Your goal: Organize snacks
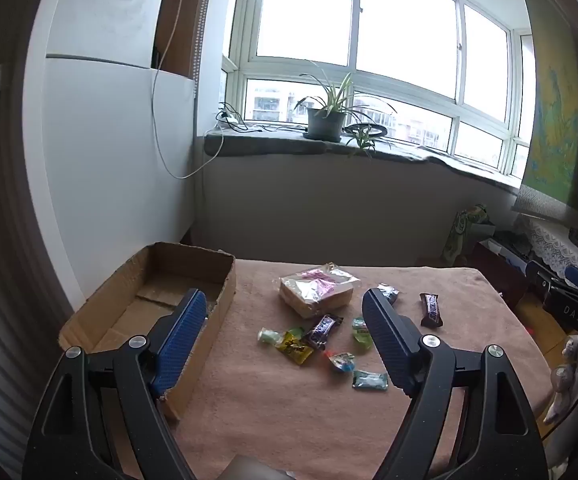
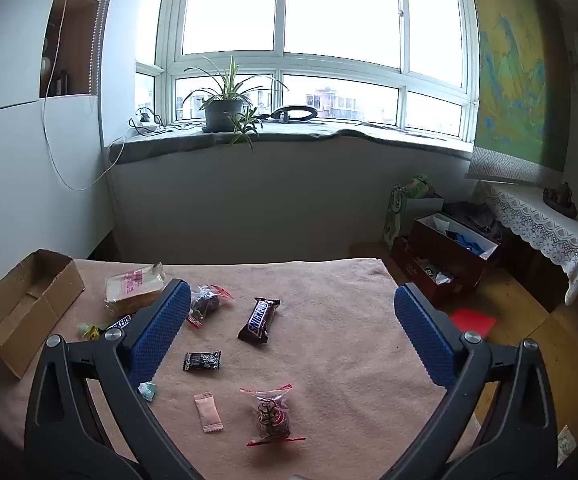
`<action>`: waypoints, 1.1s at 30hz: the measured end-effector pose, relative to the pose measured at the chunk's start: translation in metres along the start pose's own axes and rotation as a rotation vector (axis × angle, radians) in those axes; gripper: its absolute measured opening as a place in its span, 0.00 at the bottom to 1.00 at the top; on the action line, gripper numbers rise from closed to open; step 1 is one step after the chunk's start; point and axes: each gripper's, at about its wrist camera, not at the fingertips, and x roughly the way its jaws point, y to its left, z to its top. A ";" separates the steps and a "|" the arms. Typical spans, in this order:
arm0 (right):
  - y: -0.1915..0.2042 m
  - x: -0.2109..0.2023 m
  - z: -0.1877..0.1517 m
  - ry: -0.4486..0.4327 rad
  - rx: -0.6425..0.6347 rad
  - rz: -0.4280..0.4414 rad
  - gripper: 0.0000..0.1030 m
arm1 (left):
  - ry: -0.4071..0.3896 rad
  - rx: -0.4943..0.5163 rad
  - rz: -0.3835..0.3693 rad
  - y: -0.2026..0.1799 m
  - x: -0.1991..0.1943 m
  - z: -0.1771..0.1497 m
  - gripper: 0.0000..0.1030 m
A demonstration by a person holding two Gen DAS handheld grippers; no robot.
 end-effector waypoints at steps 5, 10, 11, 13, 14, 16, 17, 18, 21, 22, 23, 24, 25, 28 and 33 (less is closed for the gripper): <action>-0.003 -0.001 0.002 -0.005 0.010 0.012 1.00 | 0.005 -0.002 -0.004 0.007 -0.001 0.001 0.78; 0.000 0.000 0.002 -0.003 -0.007 -0.003 1.00 | 0.007 0.011 0.015 0.002 0.005 -0.001 0.78; 0.001 0.001 0.002 -0.002 -0.007 -0.007 1.00 | -0.001 0.011 0.014 0.002 0.001 0.000 0.78; 0.004 0.000 0.002 0.000 -0.006 -0.010 1.00 | 0.002 0.008 0.009 0.003 0.002 0.001 0.78; 0.003 0.001 0.001 0.001 -0.004 -0.010 1.00 | 0.003 0.008 0.007 0.003 0.002 0.001 0.78; 0.002 0.004 0.000 0.000 0.006 -0.021 1.00 | 0.002 0.013 0.004 0.002 0.002 0.001 0.78; -0.003 0.001 0.002 -0.004 0.017 -0.020 1.00 | 0.001 0.014 0.004 0.001 0.002 0.001 0.78; -0.005 0.000 0.002 -0.004 0.024 -0.022 1.00 | 0.002 0.015 0.002 0.001 0.001 0.001 0.78; -0.007 0.000 0.003 -0.008 0.033 -0.013 1.00 | 0.005 0.019 0.006 0.000 0.002 0.000 0.78; -0.008 -0.001 0.003 -0.008 0.034 -0.007 1.00 | 0.006 0.018 0.008 0.000 0.003 0.001 0.78; -0.009 -0.001 0.002 -0.009 0.035 -0.005 1.00 | 0.005 0.016 0.010 0.000 0.002 0.001 0.78; -0.009 -0.001 0.002 -0.009 0.035 -0.006 1.00 | 0.004 0.013 0.010 0.001 0.002 0.001 0.78; -0.009 -0.001 0.003 -0.008 0.037 -0.002 1.00 | 0.003 0.013 0.011 0.001 0.002 0.001 0.78; -0.009 -0.001 0.002 -0.008 0.031 -0.002 1.00 | 0.002 0.016 0.009 0.000 0.002 0.001 0.78; -0.008 -0.003 0.003 -0.016 0.026 -0.022 1.00 | 0.008 0.021 0.003 -0.003 0.003 0.000 0.78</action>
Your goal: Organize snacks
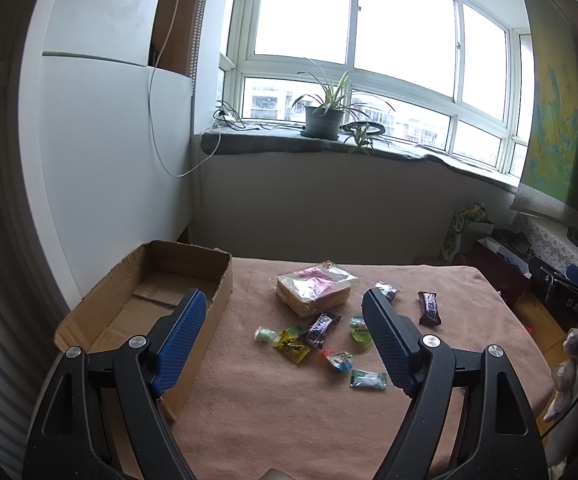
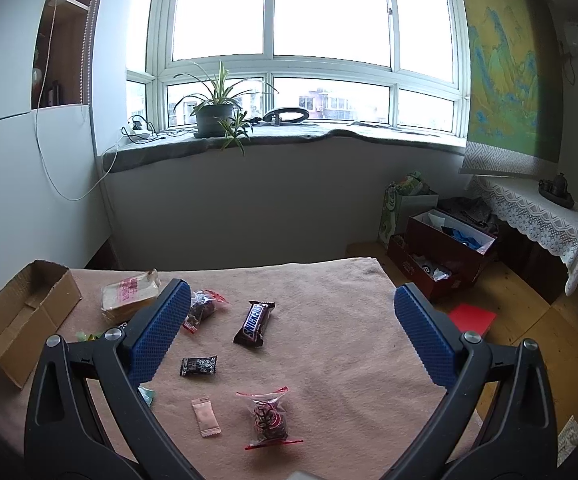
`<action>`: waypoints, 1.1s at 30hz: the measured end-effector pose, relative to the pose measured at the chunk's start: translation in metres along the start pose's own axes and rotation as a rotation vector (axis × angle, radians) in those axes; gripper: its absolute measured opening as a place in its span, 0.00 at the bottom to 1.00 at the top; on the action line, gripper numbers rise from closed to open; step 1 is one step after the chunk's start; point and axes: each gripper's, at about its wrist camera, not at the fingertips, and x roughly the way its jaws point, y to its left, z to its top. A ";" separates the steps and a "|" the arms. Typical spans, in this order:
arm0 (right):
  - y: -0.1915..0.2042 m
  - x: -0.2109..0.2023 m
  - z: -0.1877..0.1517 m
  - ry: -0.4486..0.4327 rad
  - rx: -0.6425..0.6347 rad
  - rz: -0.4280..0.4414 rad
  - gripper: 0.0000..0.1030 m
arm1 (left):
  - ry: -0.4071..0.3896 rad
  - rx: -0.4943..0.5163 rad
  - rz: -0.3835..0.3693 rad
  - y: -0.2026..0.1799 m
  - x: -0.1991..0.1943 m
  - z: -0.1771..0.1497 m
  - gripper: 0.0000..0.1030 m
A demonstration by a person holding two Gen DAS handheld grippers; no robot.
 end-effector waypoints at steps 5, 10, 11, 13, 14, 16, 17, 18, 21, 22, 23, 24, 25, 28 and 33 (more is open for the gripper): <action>0.000 0.000 0.000 0.002 -0.001 -0.006 1.00 | -0.002 -0.004 -0.003 0.001 -0.001 -0.001 0.78; 0.001 -0.002 -0.001 -0.003 -0.013 -0.004 1.00 | 0.002 -0.007 0.001 0.002 -0.001 -0.002 0.78; 0.002 -0.002 -0.001 -0.004 -0.015 -0.004 1.00 | 0.002 -0.007 0.001 0.002 -0.001 -0.002 0.78; 0.003 -0.002 -0.001 -0.001 -0.017 -0.001 1.00 | 0.002 -0.006 -0.001 0.002 -0.001 -0.002 0.78; 0.004 -0.002 -0.001 0.002 -0.020 -0.003 1.00 | 0.001 -0.006 -0.002 0.001 -0.002 -0.002 0.78; 0.005 -0.002 -0.002 0.006 -0.026 -0.005 1.00 | 0.000 -0.005 -0.004 0.001 -0.002 -0.002 0.78; 0.007 -0.002 -0.002 0.008 -0.027 -0.005 1.00 | 0.000 -0.006 -0.003 0.001 -0.002 -0.002 0.78; 0.007 -0.003 -0.002 0.011 -0.026 -0.003 1.00 | 0.000 -0.007 -0.003 0.001 -0.002 -0.002 0.78; 0.008 -0.003 -0.002 0.010 -0.027 -0.004 1.00 | 0.001 -0.005 -0.003 0.000 -0.003 -0.003 0.78; 0.008 -0.002 -0.002 0.012 -0.029 -0.003 1.00 | 0.002 -0.005 -0.003 0.000 -0.003 -0.003 0.78; 0.008 -0.003 -0.002 0.012 -0.030 -0.003 1.00 | 0.001 -0.006 -0.004 0.000 -0.003 -0.003 0.78; 0.008 -0.003 -0.002 0.010 -0.028 -0.003 1.00 | 0.002 -0.006 -0.004 0.000 -0.003 -0.003 0.78; 0.007 -0.002 -0.002 0.010 -0.027 -0.004 1.00 | 0.002 -0.006 -0.005 -0.001 -0.003 -0.004 0.78; 0.007 -0.003 -0.002 0.011 -0.027 -0.002 1.00 | 0.006 -0.004 -0.007 -0.002 -0.003 -0.005 0.78; 0.007 -0.002 -0.002 0.012 -0.028 -0.004 1.00 | 0.010 -0.013 -0.010 0.000 -0.001 -0.004 0.78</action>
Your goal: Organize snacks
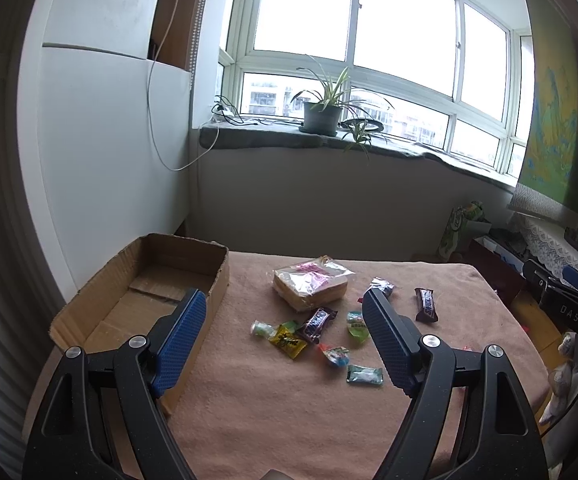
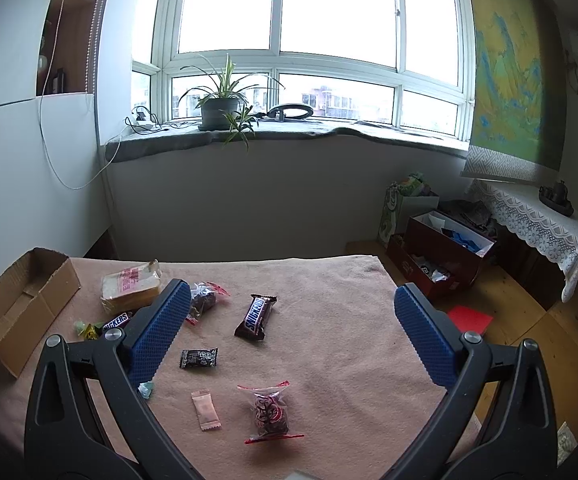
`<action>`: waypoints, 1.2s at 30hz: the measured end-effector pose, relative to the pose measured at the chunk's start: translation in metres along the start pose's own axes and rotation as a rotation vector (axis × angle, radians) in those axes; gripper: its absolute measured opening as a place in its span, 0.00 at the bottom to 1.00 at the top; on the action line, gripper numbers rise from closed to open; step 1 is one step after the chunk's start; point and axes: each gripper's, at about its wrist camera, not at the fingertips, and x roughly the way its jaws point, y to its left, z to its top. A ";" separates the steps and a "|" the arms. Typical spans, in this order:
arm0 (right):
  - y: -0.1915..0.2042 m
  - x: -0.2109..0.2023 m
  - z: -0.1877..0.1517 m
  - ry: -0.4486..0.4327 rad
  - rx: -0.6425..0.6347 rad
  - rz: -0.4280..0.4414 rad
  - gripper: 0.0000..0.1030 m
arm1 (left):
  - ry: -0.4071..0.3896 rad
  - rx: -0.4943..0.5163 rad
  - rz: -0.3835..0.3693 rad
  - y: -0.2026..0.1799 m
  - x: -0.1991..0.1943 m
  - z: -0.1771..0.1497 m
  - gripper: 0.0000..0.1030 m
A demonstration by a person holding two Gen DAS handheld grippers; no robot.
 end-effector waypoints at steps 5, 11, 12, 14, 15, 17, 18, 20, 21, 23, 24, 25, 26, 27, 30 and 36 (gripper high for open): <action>0.001 0.000 -0.002 0.000 -0.002 0.003 1.00 | 0.000 0.001 0.000 0.001 0.000 0.001 0.78; 0.003 0.001 -0.004 0.005 -0.009 0.007 1.00 | 0.006 0.000 -0.003 0.001 0.003 0.001 0.78; 0.003 0.002 -0.004 0.007 -0.008 0.008 1.00 | 0.006 0.001 -0.002 0.001 0.003 0.001 0.78; 0.002 0.002 -0.004 0.009 -0.010 0.006 1.00 | 0.009 0.001 -0.003 0.001 0.004 0.000 0.78; 0.003 0.003 -0.004 0.011 -0.011 0.006 1.00 | 0.010 0.001 -0.003 0.001 0.005 0.000 0.78; 0.002 0.004 -0.004 0.015 -0.013 0.008 1.00 | 0.012 0.002 -0.005 0.000 0.005 0.000 0.78; 0.002 0.004 -0.004 0.016 -0.015 0.007 1.00 | 0.012 0.003 -0.005 0.000 0.005 0.000 0.78; 0.002 0.005 -0.004 0.018 -0.016 0.007 1.00 | 0.013 0.003 -0.008 0.000 0.006 0.000 0.78; 0.002 0.005 -0.004 0.020 -0.016 0.007 1.00 | 0.015 0.004 -0.009 -0.001 0.006 -0.001 0.78; 0.001 0.006 -0.005 0.022 -0.016 0.006 1.00 | 0.018 0.008 -0.013 -0.002 0.007 -0.001 0.78; 0.001 0.006 -0.005 0.023 -0.015 0.006 1.00 | 0.021 0.008 -0.017 -0.002 0.008 -0.002 0.78; 0.000 0.007 -0.006 0.024 -0.015 0.006 1.00 | 0.023 0.008 -0.019 -0.003 0.009 -0.002 0.78; 0.000 0.008 -0.005 0.027 -0.016 0.004 1.00 | 0.026 0.009 -0.021 -0.003 0.010 -0.003 0.78; 0.000 0.009 -0.006 0.029 -0.017 0.005 1.00 | 0.028 0.009 -0.023 -0.004 0.011 -0.003 0.78; -0.002 0.011 -0.008 0.041 -0.026 0.003 1.00 | 0.043 0.010 -0.031 -0.004 0.015 -0.006 0.78; -0.010 0.018 -0.023 0.072 -0.035 0.007 1.00 | 0.100 0.020 -0.042 -0.005 0.030 -0.017 0.78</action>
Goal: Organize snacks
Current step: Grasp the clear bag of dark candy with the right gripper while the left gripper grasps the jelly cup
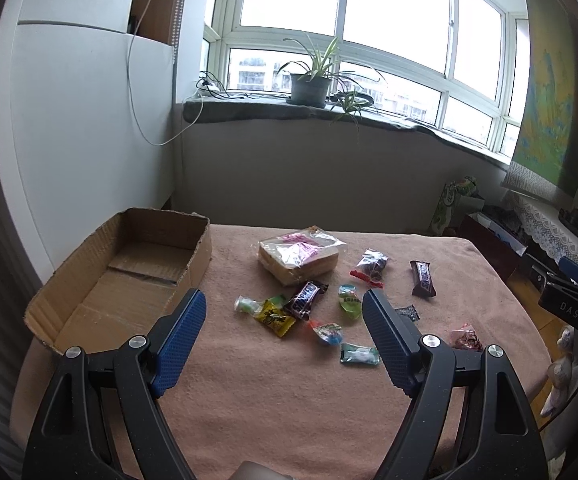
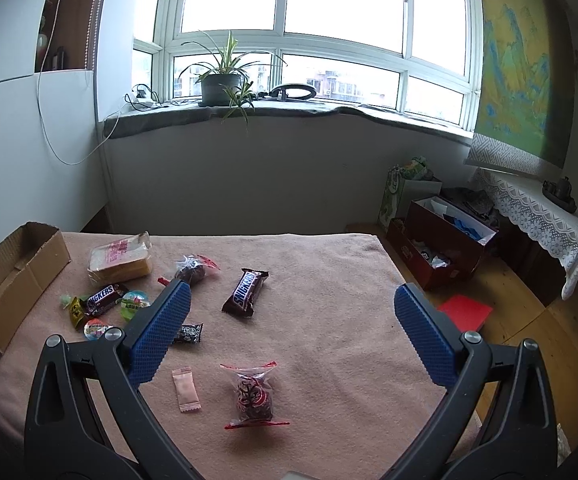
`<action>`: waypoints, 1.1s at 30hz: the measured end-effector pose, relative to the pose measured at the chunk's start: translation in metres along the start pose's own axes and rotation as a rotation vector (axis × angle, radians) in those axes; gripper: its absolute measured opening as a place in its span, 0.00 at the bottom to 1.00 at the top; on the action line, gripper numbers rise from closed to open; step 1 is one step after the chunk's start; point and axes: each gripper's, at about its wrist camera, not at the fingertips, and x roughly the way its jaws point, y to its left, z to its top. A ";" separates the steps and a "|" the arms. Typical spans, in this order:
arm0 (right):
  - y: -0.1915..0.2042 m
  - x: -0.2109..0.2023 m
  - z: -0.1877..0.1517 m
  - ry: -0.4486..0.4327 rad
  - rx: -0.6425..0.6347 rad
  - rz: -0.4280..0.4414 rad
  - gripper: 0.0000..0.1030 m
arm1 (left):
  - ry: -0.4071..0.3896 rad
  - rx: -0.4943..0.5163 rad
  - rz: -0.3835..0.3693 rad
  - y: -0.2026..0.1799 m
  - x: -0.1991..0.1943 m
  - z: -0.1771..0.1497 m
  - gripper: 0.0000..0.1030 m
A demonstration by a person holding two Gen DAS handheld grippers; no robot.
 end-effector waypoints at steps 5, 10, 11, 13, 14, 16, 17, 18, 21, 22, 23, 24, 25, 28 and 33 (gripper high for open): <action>-0.012 0.015 -0.017 0.072 0.000 0.018 1.00 | 0.060 0.013 -0.010 -0.004 0.018 -0.013 0.78; -0.028 0.027 -0.036 0.151 0.034 0.041 1.00 | 0.128 0.026 -0.049 -0.010 0.033 -0.026 0.78; -0.030 0.028 -0.040 0.160 0.037 0.042 1.00 | 0.140 0.026 -0.056 -0.011 0.036 -0.027 0.78; -0.033 0.029 -0.044 0.174 0.037 0.057 1.00 | 0.157 0.031 -0.068 -0.013 0.043 -0.031 0.78; -0.033 0.028 -0.047 0.180 0.035 0.072 1.00 | 0.163 0.032 -0.070 -0.013 0.045 -0.031 0.78; -0.031 0.027 -0.050 0.196 0.026 0.097 1.00 | 0.172 0.034 -0.083 -0.015 0.048 -0.033 0.78; -0.028 0.027 -0.053 0.204 0.018 0.110 1.00 | 0.177 0.035 -0.087 -0.015 0.050 -0.034 0.78; -0.025 0.028 -0.055 0.212 0.010 0.124 1.00 | 0.184 0.037 -0.091 -0.016 0.052 -0.035 0.78; -0.016 0.032 -0.061 0.240 0.003 0.161 1.00 | 0.199 0.034 -0.104 -0.017 0.059 -0.036 0.78; -0.014 0.035 -0.062 0.248 0.004 0.171 1.00 | 0.201 0.031 -0.109 -0.017 0.061 -0.036 0.78; -0.011 0.038 -0.063 0.256 0.002 0.182 1.00 | 0.203 0.030 -0.117 -0.018 0.063 -0.036 0.78; -0.008 0.041 -0.063 0.261 -0.004 0.192 1.00 | 0.206 0.030 -0.123 -0.019 0.066 -0.036 0.78; -0.005 0.044 -0.064 0.264 -0.011 0.196 1.00 | 0.208 0.028 -0.128 -0.020 0.069 -0.035 0.77; 0.002 0.053 -0.064 0.278 -0.025 0.204 0.99 | 0.220 0.023 -0.155 -0.021 0.080 -0.035 0.73; 0.008 0.073 -0.068 0.336 -0.007 0.240 0.90 | 0.252 0.007 -0.183 -0.024 0.101 -0.035 0.66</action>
